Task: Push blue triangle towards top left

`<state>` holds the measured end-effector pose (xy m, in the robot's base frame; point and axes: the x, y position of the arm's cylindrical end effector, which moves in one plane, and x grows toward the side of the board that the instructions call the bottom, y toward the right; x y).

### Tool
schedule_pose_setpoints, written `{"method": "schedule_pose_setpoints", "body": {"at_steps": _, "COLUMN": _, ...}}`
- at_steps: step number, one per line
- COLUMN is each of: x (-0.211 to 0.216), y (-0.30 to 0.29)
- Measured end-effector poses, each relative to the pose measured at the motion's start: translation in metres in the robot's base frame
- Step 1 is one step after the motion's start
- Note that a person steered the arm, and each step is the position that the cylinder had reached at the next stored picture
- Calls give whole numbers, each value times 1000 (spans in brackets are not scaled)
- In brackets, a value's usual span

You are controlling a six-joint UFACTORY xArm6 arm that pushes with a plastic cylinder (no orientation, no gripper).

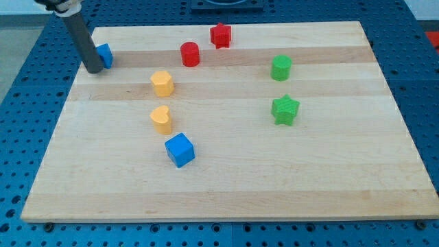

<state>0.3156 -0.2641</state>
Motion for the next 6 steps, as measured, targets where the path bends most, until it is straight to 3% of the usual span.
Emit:
{"method": "schedule_pose_setpoints", "body": {"at_steps": 2, "x": -43, "y": 0}}
{"method": "schedule_pose_setpoints", "body": {"at_steps": 6, "x": -16, "y": 21}}
